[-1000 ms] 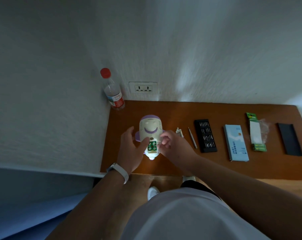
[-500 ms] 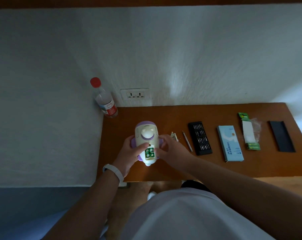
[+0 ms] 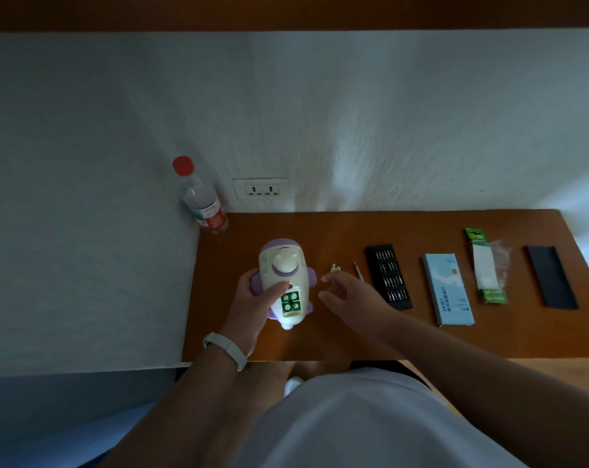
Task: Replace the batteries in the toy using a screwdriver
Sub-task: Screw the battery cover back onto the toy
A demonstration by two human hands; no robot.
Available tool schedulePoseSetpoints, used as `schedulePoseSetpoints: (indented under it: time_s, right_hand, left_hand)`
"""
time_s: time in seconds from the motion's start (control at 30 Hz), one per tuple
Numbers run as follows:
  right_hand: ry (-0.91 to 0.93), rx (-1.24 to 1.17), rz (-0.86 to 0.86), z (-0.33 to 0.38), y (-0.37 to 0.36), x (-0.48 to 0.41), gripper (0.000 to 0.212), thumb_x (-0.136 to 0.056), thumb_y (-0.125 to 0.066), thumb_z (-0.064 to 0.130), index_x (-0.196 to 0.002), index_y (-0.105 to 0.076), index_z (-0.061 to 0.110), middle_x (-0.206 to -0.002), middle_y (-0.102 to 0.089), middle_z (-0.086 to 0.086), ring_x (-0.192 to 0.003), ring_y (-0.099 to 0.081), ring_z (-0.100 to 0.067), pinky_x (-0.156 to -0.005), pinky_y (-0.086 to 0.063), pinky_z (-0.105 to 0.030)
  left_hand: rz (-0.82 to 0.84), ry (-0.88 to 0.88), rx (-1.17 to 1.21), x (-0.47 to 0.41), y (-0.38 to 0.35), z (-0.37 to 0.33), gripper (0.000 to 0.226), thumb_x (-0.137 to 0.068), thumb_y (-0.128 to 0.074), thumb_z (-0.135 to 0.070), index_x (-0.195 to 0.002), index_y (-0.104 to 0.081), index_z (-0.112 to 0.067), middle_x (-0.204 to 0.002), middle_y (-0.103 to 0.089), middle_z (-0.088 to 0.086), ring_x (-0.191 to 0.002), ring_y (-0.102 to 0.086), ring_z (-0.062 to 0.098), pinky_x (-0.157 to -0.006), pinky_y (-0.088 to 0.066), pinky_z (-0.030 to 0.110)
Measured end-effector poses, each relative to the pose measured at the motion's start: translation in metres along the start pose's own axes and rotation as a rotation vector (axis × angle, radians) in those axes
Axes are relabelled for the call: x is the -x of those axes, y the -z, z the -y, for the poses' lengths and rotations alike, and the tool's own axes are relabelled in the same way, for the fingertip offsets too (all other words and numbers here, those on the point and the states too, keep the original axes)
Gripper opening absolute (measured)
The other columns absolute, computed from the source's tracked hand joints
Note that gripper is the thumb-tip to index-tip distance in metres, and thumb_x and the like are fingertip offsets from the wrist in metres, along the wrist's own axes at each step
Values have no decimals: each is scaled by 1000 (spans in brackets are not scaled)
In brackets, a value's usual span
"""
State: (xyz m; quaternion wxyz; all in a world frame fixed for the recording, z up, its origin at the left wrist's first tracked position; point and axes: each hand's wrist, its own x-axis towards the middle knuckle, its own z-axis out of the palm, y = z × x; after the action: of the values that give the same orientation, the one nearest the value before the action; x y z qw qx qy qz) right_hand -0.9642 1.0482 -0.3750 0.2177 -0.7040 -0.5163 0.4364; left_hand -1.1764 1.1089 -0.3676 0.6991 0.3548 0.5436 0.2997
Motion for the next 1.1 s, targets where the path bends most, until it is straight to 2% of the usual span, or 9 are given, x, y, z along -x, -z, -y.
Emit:
schedulePoseSetpoints:
  time_s: [0.1,0.23,0.37,0.53,0.67,0.8,0.9,1.0,1.1]
  right_hand:
    - [-42,20,-38,-17,12,0,27,-93,-56,48,-119,-55,41,-97,-59,19,-83,-61,-3,-63,-48,-18]
    - [-79,69,-81,-30,23,-12,13,-95,-57,43,-107,-56,39,-94,-61,16,-80,-61,-5,-69,-56,-29]
    - [-132,155,-93,-37,28,-28,32,-93,-60,42,-122,-55,28,-93,-58,15,-79,-59,-4,-59,-46,-23]
    - [-191,216,-80,-36,27,-49,45,-93,-59,45,-130,-52,21,-95,-58,7,-76,-60,-10,-56,-44,-24]
    - [-221,314,-35,-28,25,-64,33,-94,-58,45,-115,-56,20,-86,-58,7,-71,-61,-12,-54,-45,-27]
    - [-220,342,-3,-22,21,-76,17,-91,-59,37,-97,-59,21,-81,-59,5,-70,-59,-12,-55,-44,-28]
    - [-209,364,26,-20,19,-81,9,-90,-58,30,-89,-60,22,-78,-60,4,-67,-58,-12,-52,-40,-27]
    - [-195,372,55,-18,19,-82,16,-90,-57,27,-75,-56,22,-72,-59,3,-63,-56,-13,-51,-38,-26]
    - [-167,291,47,-16,20,-75,14,-92,-59,30,-79,-57,23,-76,-61,3,-65,-58,-12,-52,-38,-25]
  left_hand:
    - [-8,-25,5,5,1,-3,69,-61,-84,-32,-123,-53,-29,-122,-67,3,-110,-68,24,-77,-61,35]
    - [-18,-29,23,9,1,-8,74,-65,-82,-28,-132,-50,-22,-128,-65,6,-114,-67,28,-86,-61,46]
    - [-38,-40,22,15,-5,-14,81,-67,-81,-26,-139,-47,-15,-131,-63,11,-117,-65,31,-93,-57,54]
    - [-69,-58,25,28,-9,-18,82,-64,-81,-29,-137,-47,-15,-128,-64,10,-113,-67,28,-72,-61,36]
    - [-93,-65,12,33,-11,-19,75,-68,-79,-23,-136,-47,-12,-128,-64,13,-112,-68,29,-80,-61,44]
    - [-117,-69,2,37,-13,-21,69,-68,-79,-24,-130,-50,-19,-123,-66,7,-105,-71,22,-73,-61,33]
    - [-126,-61,-2,37,-13,-21,68,-74,-79,-18,-134,-48,-16,-125,-65,8,-108,-70,24,-75,-62,35]
    - [-131,-57,11,37,-14,-23,69,-71,-79,-18,-132,-48,-17,-124,-65,8,-106,-71,22,-75,-62,35]
    - [-133,-64,15,36,-15,-25,69,-69,-80,-19,-131,-48,-16,-123,-66,9,-105,-71,23,-77,-62,38]
